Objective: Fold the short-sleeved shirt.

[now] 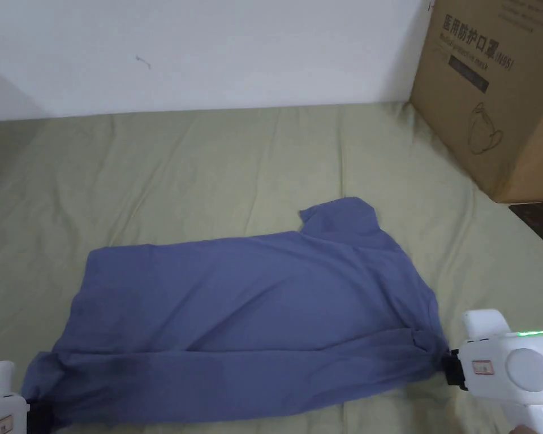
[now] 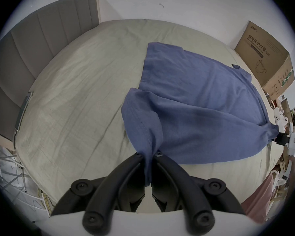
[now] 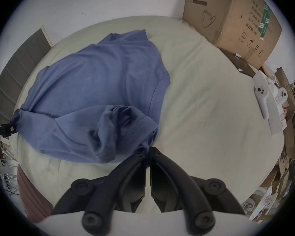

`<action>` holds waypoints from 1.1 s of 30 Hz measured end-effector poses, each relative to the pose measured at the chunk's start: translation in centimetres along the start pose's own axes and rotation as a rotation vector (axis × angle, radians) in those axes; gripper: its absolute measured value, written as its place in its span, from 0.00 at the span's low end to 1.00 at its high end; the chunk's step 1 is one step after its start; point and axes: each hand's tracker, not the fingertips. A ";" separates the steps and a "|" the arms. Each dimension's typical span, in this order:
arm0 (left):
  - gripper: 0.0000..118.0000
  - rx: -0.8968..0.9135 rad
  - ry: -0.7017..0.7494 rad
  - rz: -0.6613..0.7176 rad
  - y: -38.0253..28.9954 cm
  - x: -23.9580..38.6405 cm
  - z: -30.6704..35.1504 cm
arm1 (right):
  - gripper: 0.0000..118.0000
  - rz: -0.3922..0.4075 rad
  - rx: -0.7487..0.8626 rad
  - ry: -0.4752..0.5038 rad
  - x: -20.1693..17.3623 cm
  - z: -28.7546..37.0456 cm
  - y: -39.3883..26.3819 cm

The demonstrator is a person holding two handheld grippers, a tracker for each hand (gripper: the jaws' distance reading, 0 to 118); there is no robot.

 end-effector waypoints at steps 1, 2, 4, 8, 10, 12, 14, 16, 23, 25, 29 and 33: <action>0.03 0.000 0.001 -0.010 0.0 0.0 0.6 | 0.03 0.003 0.001 0.000 0.2 0.8 -0.3; 0.03 0.000 0.002 -0.022 -0.2 0.0 1.2 | 0.03 0.006 0.004 -0.005 0.4 1.5 -0.8; 0.03 0.004 0.008 -0.049 -1.0 0.2 2.3 | 0.03 0.010 -0.003 0.001 0.6 2.7 -2.1; 0.03 -0.023 0.062 -0.095 -3.6 0.2 4.0 | 0.03 0.011 -0.049 -0.005 0.9 4.3 -6.4; 0.03 -0.042 0.049 -0.092 -5.0 -0.3 4.5 | 0.03 -0.033 -0.081 0.027 1.3 4.7 -8.5; 0.03 -0.052 0.045 -0.093 -5.9 -0.6 4.3 | 0.03 -0.045 -0.087 0.048 1.3 4.8 -9.8; 0.03 -0.078 0.043 -0.089 -6.2 -0.7 4.3 | 0.03 -0.048 -0.103 0.049 1.2 5.1 -10.6; 0.03 -0.047 0.042 -0.087 -6.8 -0.6 4.9 | 0.03 -0.046 -0.102 0.047 1.3 5.2 -11.0; 0.86 0.030 0.108 -0.107 -5.6 -0.5 5.5 | 0.58 -0.070 -0.021 -0.028 1.1 6.0 -8.9; 0.85 0.060 0.040 -0.049 -4.5 -0.5 6.2 | 0.58 -0.106 0.030 0.034 0.9 6.9 -7.7; 0.15 0.110 0.008 -0.047 -2.0 1.3 7.1 | 0.00 -0.056 0.124 0.071 -0.5 8.8 -4.2; 0.00 0.136 0.030 -0.077 -0.4 3.5 6.2 | 0.00 -0.008 0.167 0.067 -2.4 8.4 -0.6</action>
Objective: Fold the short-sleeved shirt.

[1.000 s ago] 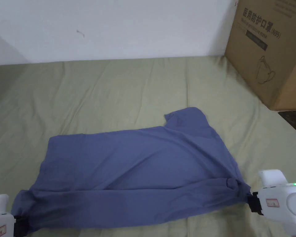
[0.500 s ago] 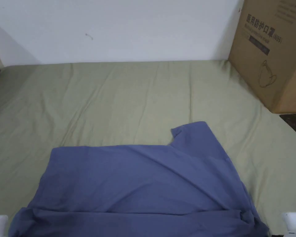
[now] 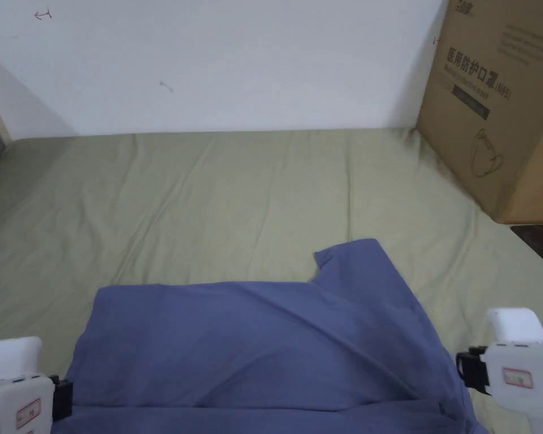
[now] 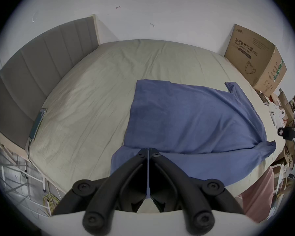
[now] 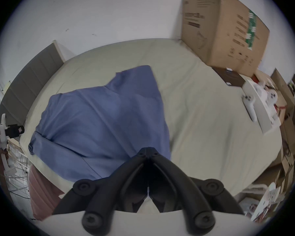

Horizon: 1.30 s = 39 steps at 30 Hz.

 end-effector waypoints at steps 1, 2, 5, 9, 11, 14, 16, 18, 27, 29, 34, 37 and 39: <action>0.00 -0.011 -0.008 -0.011 0.3 0.3 -0.3 | 0.00 -0.006 0.013 0.003 -0.2 -0.5 0.5; 0.00 -0.003 -0.016 -0.020 0.5 0.7 -0.6 | 0.00 0.000 -0.004 0.020 -0.7 -1.0 1.1; 0.00 -0.004 -0.032 -0.017 1.5 0.3 -2.2 | 0.00 -0.020 0.002 0.048 -0.8 -2.8 3.2; 0.00 -0.015 -0.039 0.015 3.2 -0.5 -4.5 | 0.00 -0.048 0.015 0.071 0.1 -6.3 7.7; 0.00 -0.016 -0.035 0.015 3.9 -0.3 -5.4 | 0.02 -0.054 0.027 0.058 0.7 -8.8 10.1; 0.00 -0.029 -0.035 0.015 4.9 -0.1 -7.0 | 0.62 -0.099 -0.048 0.007 1.9 -13.7 13.5; 0.00 -0.044 -0.039 0.022 5.5 0.1 -8.0 | 0.64 -0.107 -0.060 0.018 2.4 -16.5 14.9; 0.00 -0.060 -0.041 0.019 6.1 0.1 -9.3 | 0.64 -0.101 -0.126 -0.012 2.7 -19.4 15.8; 0.00 -0.088 -0.022 0.015 6.8 -0.5 -11.4 | 0.00 -0.009 -0.205 -0.014 2.9 -22.8 15.1; 0.00 -0.091 -0.013 0.014 7.1 -0.5 -11.2 | 0.00 0.026 -0.216 -0.020 2.7 -22.7 15.4; 0.00 -0.057 -0.027 0.053 9.0 -1.7 -12.1 | 0.00 0.031 -0.196 -0.018 2.3 -21.7 15.9; 0.29 -0.077 0.009 -0.006 11.9 -1.9 -14.6 | 0.00 0.010 -0.188 -0.006 2.2 -21.4 16.0; 0.84 -0.068 0.011 -0.024 13.8 -2.1 -17.3 | 0.00 0.022 -0.190 -0.013 1.8 -21.3 15.9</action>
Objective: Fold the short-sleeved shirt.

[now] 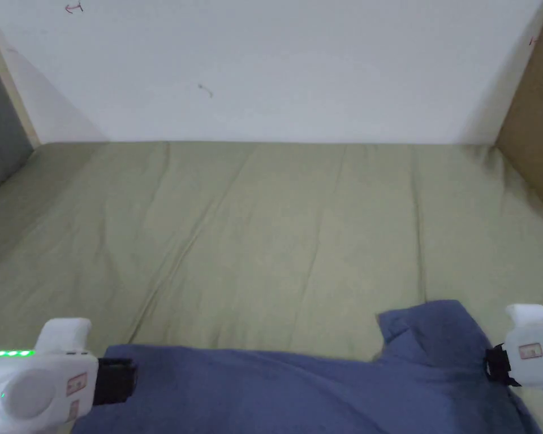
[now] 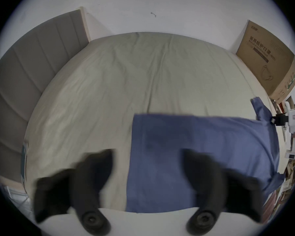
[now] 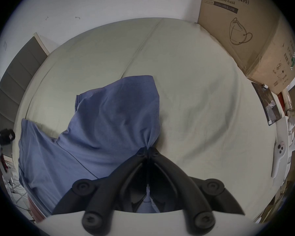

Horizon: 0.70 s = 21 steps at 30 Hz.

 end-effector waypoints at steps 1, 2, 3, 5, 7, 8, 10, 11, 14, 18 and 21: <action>0.94 -0.001 -0.005 0.003 1.1 -0.3 -1.4 | 0.00 0.005 -0.003 -0.003 0.0 0.0 0.0; 0.92 -0.005 -0.006 0.016 2.1 -0.4 -2.4 | 0.00 0.006 -0.009 -0.004 0.0 -0.1 -0.1; 0.92 -0.031 -0.003 0.026 3.0 -0.6 -3.9 | 0.00 0.005 -0.010 -0.005 -0.1 -0.2 0.0; 0.92 -0.044 -0.008 0.036 3.8 -0.9 -6.4 | 0.00 -0.014 -0.010 0.001 0.0 -0.3 0.0; 0.72 -0.187 -0.021 0.075 3.6 -0.8 -9.2 | 0.00 -0.028 -0.013 0.008 0.1 -0.6 0.0; 0.72 -0.233 -0.026 0.078 2.8 -0.6 -10.2 | 0.00 -0.029 -0.015 0.006 0.0 -0.6 0.0; 0.55 -0.121 0.007 0.039 2.8 -0.5 -8.0 | 0.00 -0.027 -0.019 0.008 -0.2 -0.4 -0.1; 0.25 -0.103 0.009 0.028 3.1 -0.6 -7.3 | 0.00 -0.026 -0.018 0.008 -0.2 -0.2 -0.1; 0.01 -0.115 -0.083 0.080 3.4 -1.3 -5.4 | 0.00 -0.030 -0.006 0.028 -0.4 1.1 -0.2; 0.01 -0.065 -0.059 0.016 2.1 0.0 -0.1 | 0.00 -0.001 0.042 0.041 -0.8 4.8 -0.9; 0.01 -0.003 -0.059 0.007 0.1 -0.6 4.3 | 0.00 0.020 0.086 0.040 -0.8 8.8 -2.8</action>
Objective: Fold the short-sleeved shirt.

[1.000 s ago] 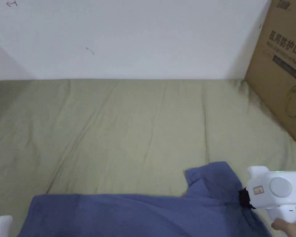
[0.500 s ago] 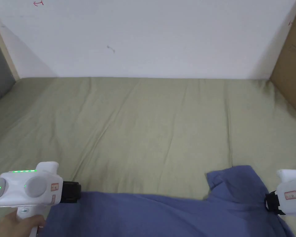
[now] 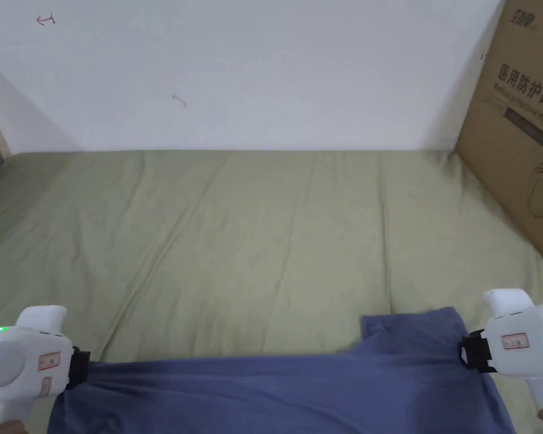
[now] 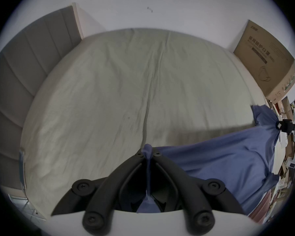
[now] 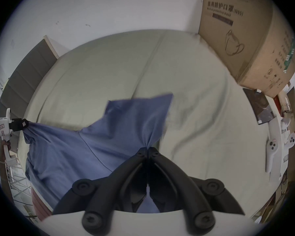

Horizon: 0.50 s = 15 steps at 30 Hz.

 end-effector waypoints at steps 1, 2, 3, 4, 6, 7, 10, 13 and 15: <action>0.01 0.012 0.000 0.007 -0.8 -0.1 1.5 | 0.00 -0.001 0.009 0.004 0.0 1.3 -0.7; 0.01 0.027 0.003 0.006 -1.8 -0.1 3.3 | 0.00 0.000 0.024 0.015 0.1 2.7 -1.6; 0.01 0.034 0.006 0.001 -3.1 -0.3 4.8 | 0.00 0.003 0.026 0.016 0.1 4.1 -2.7; 0.01 0.036 0.004 -0.004 -4.0 -0.4 5.9 | 0.00 0.007 0.030 0.017 0.1 5.3 -3.8; 0.01 0.047 0.004 -0.009 -6.6 -0.6 8.6 | 0.00 0.021 0.029 0.018 0.0 7.6 -6.8; 0.01 0.043 0.002 -0.004 -7.7 -0.7 9.7 | 0.00 0.023 0.022 0.020 0.1 8.2 -8.1; 0.01 0.045 0.003 0.019 -11.6 -0.9 12.0 | 0.00 0.002 -0.038 0.036 0.3 9.8 -13.6; 0.01 0.008 0.019 0.001 -15.1 -1.0 12.3 | 0.00 -0.024 -0.100 0.044 0.5 9.6 -18.6; 0.04 -0.037 0.042 0.008 -17.1 -1.1 11.4 | 0.00 -0.053 -0.142 0.058 0.9 8.0 -21.3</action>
